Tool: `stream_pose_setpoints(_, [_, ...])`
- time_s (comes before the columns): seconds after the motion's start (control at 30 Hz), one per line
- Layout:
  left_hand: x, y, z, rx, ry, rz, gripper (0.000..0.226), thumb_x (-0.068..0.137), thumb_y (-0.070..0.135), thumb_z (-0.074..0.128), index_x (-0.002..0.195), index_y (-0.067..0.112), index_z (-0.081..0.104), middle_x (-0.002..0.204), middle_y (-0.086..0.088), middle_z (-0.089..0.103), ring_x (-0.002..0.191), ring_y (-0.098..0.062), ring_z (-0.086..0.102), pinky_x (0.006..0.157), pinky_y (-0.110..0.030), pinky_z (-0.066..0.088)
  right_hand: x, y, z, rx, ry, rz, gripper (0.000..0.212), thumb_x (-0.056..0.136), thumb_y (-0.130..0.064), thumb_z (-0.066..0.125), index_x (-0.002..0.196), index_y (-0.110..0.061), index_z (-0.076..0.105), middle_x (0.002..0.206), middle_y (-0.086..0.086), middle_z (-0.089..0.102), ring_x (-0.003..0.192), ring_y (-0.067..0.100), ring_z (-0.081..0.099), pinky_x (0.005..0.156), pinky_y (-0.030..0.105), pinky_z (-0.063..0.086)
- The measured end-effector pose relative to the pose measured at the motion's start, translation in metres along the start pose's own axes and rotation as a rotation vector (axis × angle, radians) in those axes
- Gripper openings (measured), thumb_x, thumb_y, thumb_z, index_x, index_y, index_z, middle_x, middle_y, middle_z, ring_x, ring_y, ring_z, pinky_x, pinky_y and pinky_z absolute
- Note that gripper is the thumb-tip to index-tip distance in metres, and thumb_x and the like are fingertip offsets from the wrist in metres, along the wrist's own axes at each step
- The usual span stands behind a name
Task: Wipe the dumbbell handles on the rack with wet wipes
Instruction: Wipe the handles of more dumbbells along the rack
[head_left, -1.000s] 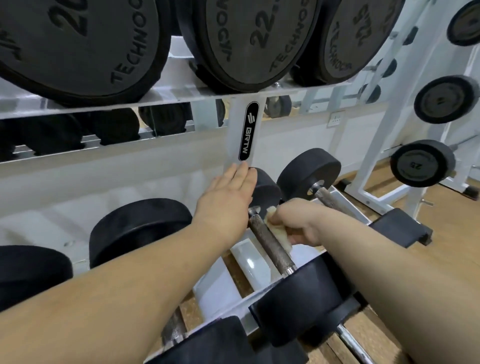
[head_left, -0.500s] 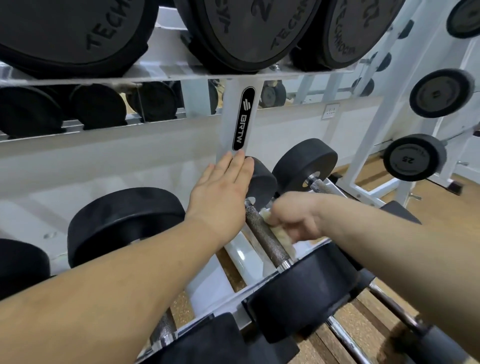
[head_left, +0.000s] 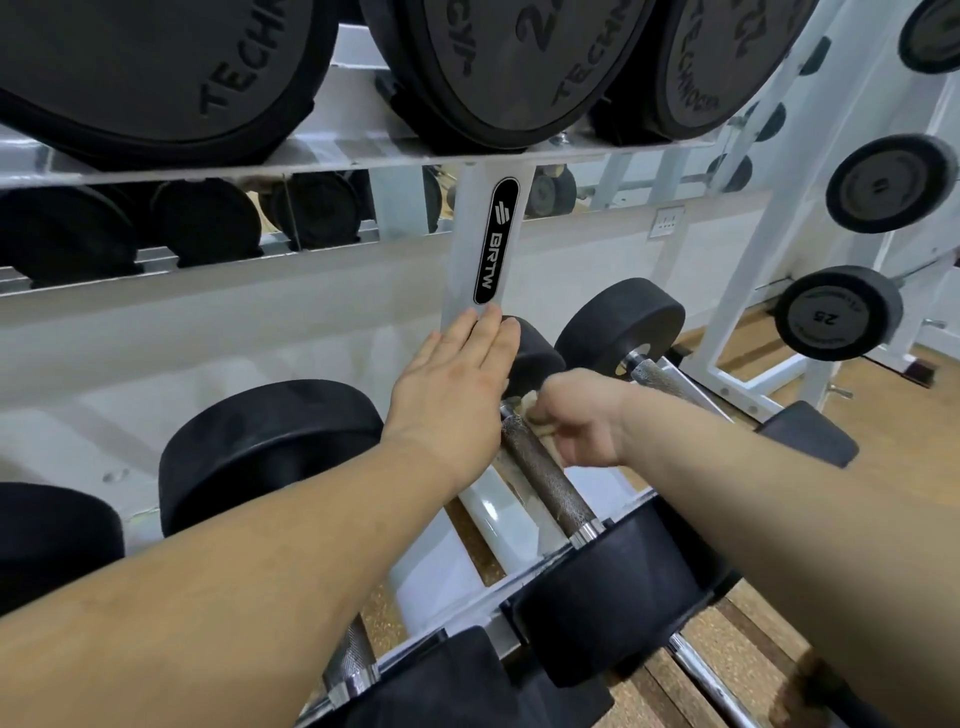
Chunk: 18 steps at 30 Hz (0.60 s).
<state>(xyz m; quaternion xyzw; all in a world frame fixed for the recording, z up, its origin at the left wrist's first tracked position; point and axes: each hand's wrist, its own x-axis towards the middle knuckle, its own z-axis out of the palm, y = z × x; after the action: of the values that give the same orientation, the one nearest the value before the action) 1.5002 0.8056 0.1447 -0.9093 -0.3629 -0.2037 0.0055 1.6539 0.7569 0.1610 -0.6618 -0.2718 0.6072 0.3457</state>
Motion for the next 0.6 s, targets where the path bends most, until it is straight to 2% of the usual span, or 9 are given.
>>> stream_pose_setpoints(0.03, [-0.001,-0.001,-0.001,0.002,-0.001,0.002,0.071,0.109,0.02,0.041,0.165,0.025,-0.002,0.173,0.004,-0.008,0.159,-0.015,-0.009,0.13,-0.036,0.001,0.003,0.001,0.001,0.017,-0.002,-0.004,0.029,0.107,0.006,0.027,0.097,-0.003,0.053,0.075,0.018,0.069,0.069,0.027,0.072,0.078,0.045,0.061])
stream_pose_setpoints(0.13, [-0.002,-0.002,-0.002,0.012,0.003,0.01,0.071,0.109,0.02,0.041,0.165,0.024,-0.002,0.173,0.004,-0.007,0.159,-0.016,-0.008,0.13,-0.036,0.001,-0.006,0.012,-0.017,-0.188,-0.119,0.1,0.027,0.108,0.0,0.033,0.11,0.002,0.06,0.097,0.022,0.073,0.095,0.038,0.072,0.088,0.048,0.061])
stream_pose_setpoints(0.2, [-0.002,-0.002,-0.001,0.028,0.014,0.001,0.07,0.109,0.022,0.039,0.165,0.024,-0.002,0.173,0.004,-0.007,0.159,-0.016,-0.008,0.13,-0.036,0.0,-0.019,0.017,-0.033,-0.46,-0.149,0.2,0.022,0.104,0.003,0.04,0.099,0.002,0.061,0.082,0.019,0.071,0.075,0.031,0.073,0.077,0.041,0.061])
stream_pose_setpoints(0.27, [-0.001,-0.001,0.002,0.036,0.023,-0.002,0.069,0.109,0.023,0.038,0.165,0.023,-0.003,0.173,0.004,-0.007,0.159,-0.016,-0.008,0.13,-0.036,0.0,-0.026,0.015,-0.037,-0.582,-0.134,0.218,0.02,0.101,0.008,0.04,0.094,0.0,0.058,0.07,0.016,0.063,0.058,0.023,0.065,0.065,0.032,0.059])
stream_pose_setpoints(0.33, [0.0,0.0,0.004,0.038,0.027,-0.004,0.069,0.108,0.022,0.038,0.165,0.023,-0.003,0.173,0.004,-0.007,0.159,-0.017,-0.008,0.13,-0.037,-0.001,-0.026,0.007,-0.024,-0.497,-0.106,0.194,0.024,0.1,0.008,0.036,0.096,0.001,0.059,0.074,0.019,0.064,0.059,0.026,0.064,0.063,0.035,0.059])
stream_pose_setpoints(0.4, [0.0,0.001,0.004,0.032,0.032,-0.01,0.07,0.108,0.019,0.039,0.165,0.023,-0.002,0.173,0.004,-0.006,0.159,-0.016,-0.007,0.129,-0.036,-0.002,-0.016,-0.004,-0.002,-0.269,0.039,0.084,0.028,0.1,0.008,0.033,0.088,-0.004,0.056,0.066,0.015,0.061,0.053,0.024,0.061,0.058,0.035,0.055])
stream_pose_setpoints(0.47, [0.0,0.0,0.002,0.034,0.022,-0.01,0.071,0.107,0.017,0.038,0.165,0.024,-0.002,0.173,0.005,-0.007,0.159,-0.015,-0.008,0.129,-0.035,-0.003,-0.009,-0.01,0.023,-0.238,0.177,-0.075,0.029,0.103,0.004,0.035,0.083,-0.006,0.054,0.059,0.011,0.057,0.046,0.021,0.056,0.051,0.028,0.049])
stream_pose_setpoints(0.53, [0.0,-0.001,0.0,0.04,0.006,-0.005,0.07,0.107,0.019,0.037,0.165,0.024,-0.003,0.173,0.005,-0.008,0.159,-0.016,-0.009,0.129,-0.035,-0.002,-0.011,-0.007,0.041,-0.613,0.23,-0.213,0.024,0.105,-0.003,0.037,0.092,-0.005,0.058,0.075,0.008,0.054,0.069,0.025,0.054,0.057,0.029,0.045])
stream_pose_setpoints(0.6, [0.0,0.0,0.001,0.045,0.003,-0.003,0.071,0.108,0.021,0.038,0.165,0.023,-0.004,0.173,0.003,-0.008,0.159,-0.017,-0.009,0.13,-0.037,0.0,-0.032,-0.003,0.045,-1.12,0.166,-0.212,0.024,0.106,0.001,0.037,0.1,-0.003,0.06,0.082,0.004,0.043,0.082,0.023,0.044,0.07,0.032,0.041])
